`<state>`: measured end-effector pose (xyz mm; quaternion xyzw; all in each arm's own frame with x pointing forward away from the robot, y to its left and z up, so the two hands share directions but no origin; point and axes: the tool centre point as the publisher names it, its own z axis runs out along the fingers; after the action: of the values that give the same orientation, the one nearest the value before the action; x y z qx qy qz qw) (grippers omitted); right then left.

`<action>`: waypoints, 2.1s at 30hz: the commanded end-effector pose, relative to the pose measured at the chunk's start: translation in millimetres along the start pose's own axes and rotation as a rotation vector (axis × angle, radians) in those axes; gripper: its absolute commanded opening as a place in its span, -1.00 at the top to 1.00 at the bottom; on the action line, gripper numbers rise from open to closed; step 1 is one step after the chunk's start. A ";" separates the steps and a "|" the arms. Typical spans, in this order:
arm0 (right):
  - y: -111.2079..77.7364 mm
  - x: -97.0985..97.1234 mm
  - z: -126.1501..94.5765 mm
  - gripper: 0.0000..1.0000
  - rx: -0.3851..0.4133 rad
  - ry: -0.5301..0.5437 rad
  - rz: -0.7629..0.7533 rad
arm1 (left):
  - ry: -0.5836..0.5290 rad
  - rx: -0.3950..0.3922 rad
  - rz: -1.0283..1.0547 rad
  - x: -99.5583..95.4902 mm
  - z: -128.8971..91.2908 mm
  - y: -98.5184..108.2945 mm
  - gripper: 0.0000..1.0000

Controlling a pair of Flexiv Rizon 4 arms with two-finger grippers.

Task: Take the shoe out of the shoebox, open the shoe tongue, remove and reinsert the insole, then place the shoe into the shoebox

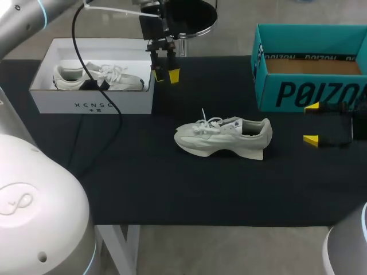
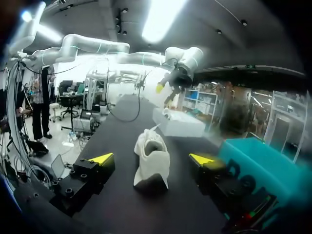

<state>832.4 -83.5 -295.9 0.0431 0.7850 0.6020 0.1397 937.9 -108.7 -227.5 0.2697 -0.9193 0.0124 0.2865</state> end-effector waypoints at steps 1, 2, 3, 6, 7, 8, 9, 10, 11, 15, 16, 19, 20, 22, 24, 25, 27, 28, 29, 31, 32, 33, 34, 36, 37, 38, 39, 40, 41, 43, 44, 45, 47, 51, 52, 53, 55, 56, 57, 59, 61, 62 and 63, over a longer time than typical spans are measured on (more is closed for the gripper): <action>-8.4 -0.7 7.2 -1.00 0.001 -0.011 -0.011 | -0.002 0.002 0.000 0.3 0.7 0.6 -1.00; -9.9 -1.8 9.3 -1.00 0.015 -0.010 -0.015 | -0.002 0.002 0.000 0.3 0.7 0.6 -1.00; -11.8 -2.5 11.6 -1.00 0.020 -0.010 -0.015 | -0.002 0.002 0.000 0.3 0.7 0.6 -1.00; -19.7 -5.7 19.7 -1.00 0.035 0.002 -0.018 | -0.002 0.002 0.000 0.3 0.7 0.6 -1.00; -22.1 -6.6 22.7 -1.00 0.047 0.010 -0.015 | -0.002 0.002 0.000 0.3 0.7 0.6 -1.00; -25.5 -7.7 25.3 -1.00 0.054 0.015 -0.011 | -0.002 0.002 0.000 0.3 0.7 0.6 -1.00; -29.4 -8.3 27.4 -1.00 0.061 0.016 -0.010 | -0.002 0.002 0.000 0.3 0.7 0.6 -1.00; -33.3 -8.9 29.4 -1.00 0.071 0.024 -0.005 | -0.002 0.002 0.000 0.3 0.7 0.6 -1.00; -37.0 -9.5 31.3 -1.00 0.083 0.028 0.003 | -0.002 0.002 0.000 0.3 0.7 0.6 -1.00; -46.6 -9.7 37.3 -1.00 0.128 0.047 0.026 | -0.002 0.002 0.000 0.3 0.7 0.6 -1.00; -48.1 -9.1 37.9 -1.00 0.147 0.047 0.028 | -0.002 0.002 0.000 0.3 0.7 0.6 -1.00; -54.1 -8.4 39.0 -1.00 0.200 0.053 0.055 | -0.002 0.002 0.000 0.3 0.7 0.6 -1.00; -57.0 -8.1 38.9 -1.00 0.207 0.055 0.061 | -0.002 0.002 0.000 0.3 0.7 0.6 -1.00; -62.2 -6.6 38.3 -1.00 0.214 0.053 0.066 | -0.002 0.002 0.000 0.3 0.7 0.6 -1.00; -66.8 -5.3 38.4 -1.00 0.214 0.049 0.077 | -0.002 0.002 0.000 0.3 0.7 0.6 -1.00; -69.3 -4.5 39.1 -1.00 0.210 0.046 0.080 | -0.002 0.002 0.000 0.3 0.7 0.6 -1.00; -73.9 -3.7 41.9 -1.00 0.205 0.043 0.085 | -0.002 0.002 0.000 0.3 0.7 0.6 -1.00; -75.3 -3.7 43.6 -1.00 0.203 0.042 0.086 | -0.002 0.002 0.000 0.3 0.7 0.6 -1.00; -76.7 -3.9 46.2 -1.00 0.199 0.042 0.089 | -0.002 0.002 0.000 0.3 0.7 0.6 -1.00; -81.7 -4.4 52.0 -1.00 0.190 0.047 0.094 | -0.002 0.002 0.000 0.3 0.7 0.6 -1.00; -83.0 -4.7 55.1 -1.00 0.189 0.048 0.095 | -0.002 0.002 0.000 0.3 0.7 0.6 -1.00; -83.4 -5.0 58.1 -1.00 0.182 0.052 0.093 | -0.002 0.002 0.000 0.3 0.7 0.6 -1.00; -83.5 -5.4 61.2 -1.00 0.180 0.053 0.092 | -0.002 0.002 0.000 0.3 0.7 0.6 -1.00; -84.1 -6.4 66.7 -1.00 0.171 0.058 0.088 | -0.002 0.002 0.000 0.3 0.7 0.6 -1.00; -84.7 -7.0 69.1 -1.00 0.164 0.062 0.083 | -0.002 0.002 0.000 0.3 0.7 0.6 -1.00; -85.3 -7.7 71.6 -1.00 0.162 0.064 0.082 | -0.002 0.002 0.000 0.3 0.7 0.6 -1.00; -86.0 -8.5 73.7 -1.00 0.160 0.068 0.081 | -0.002 0.002 0.000 0.3 0.7 0.6 -1.00; -87.1 -9.3 75.9 -1.00 0.157 0.070 0.080 | -0.002 0.002 0.000 0.3 0.7 0.6 -1.00; -88.4 -9.8 78.0 -1.00 0.154 0.071 0.080 | -0.002 0.002 0.000 0.3 0.7 0.6 -1.00; -92.3 -10.7 79.7 -1.00 0.144 0.073 0.081 | -0.002 0.002 0.000 0.3 0.7 0.6 -1.00; -93.4 -10.9 80.8 -1.00 0.143 0.074 0.081 | -0.002 0.002 0.000 0.3 0.7 0.6 -1.00; -94.1 -10.8 82.3 -1.00 0.139 0.077 0.082 | -0.002 0.002 0.000 0.3 0.7 0.6 -1.00; -97.9 -10.5 84.6 -1.00 0.135 0.084 0.085 | -0.002 0.002 0.000 0.3 0.7 0.6 -1.00; -102.7 -9.1 89.8 -1.00 0.131 0.096 0.097 | -0.002 0.002 0.000 0.3 0.7 0.6 -1.00; -104.0 -8.6 91.1 -1.00 0.127 0.098 0.101 | -0.002 0.002 0.000 0.3 0.7 0.6 -1.00; -104.9 -8.0 92.2 -1.00 0.123 0.099 0.102 | -0.002 0.002 0.000 0.3 0.7 0.6 -1.00; -106.0 -7.0 95.4 -1.00 0.120 0.103 0.105 | -0.002 0.002 0.000 0.3 0.7 0.6 -1.00; -105.9 -6.4 97.2 -1.00 0.118 0.105 0.105 | -0.002 0.002 0.000 0.3 0.7 0.6 -1.00; -105.3 -5.9 99.4 -1.00 0.115 0.108 0.106 | -0.002 0.002 0.000 0.3 0.7 0.6 -1.00; -104.4 -5.1 102.7 -1.00 0.113 0.112 0.106 | -0.002 0.002 0.000 0.3 0.7 0.6 -1.00; -104.0 -4.2 106.3 -1.00 0.108 0.117 0.106 | -0.002 0.002 0.000 0.3 0.7 0.6 -1.00; -103.8 -3.8 108.1 -1.00 0.104 0.120 0.107 | -0.002 0.002 0.000 0.3 0.7 0.6 -1.00; -103.4 -3.2 110.2 -1.00 0.099 0.123 0.106 | -0.002 0.002 0.000 0.3 0.7 0.6 -1.00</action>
<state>871.4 -14.4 -416.4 0.0564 0.8180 0.5695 0.0586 938.0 -108.7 -227.5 0.2697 -0.9193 0.0124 0.2864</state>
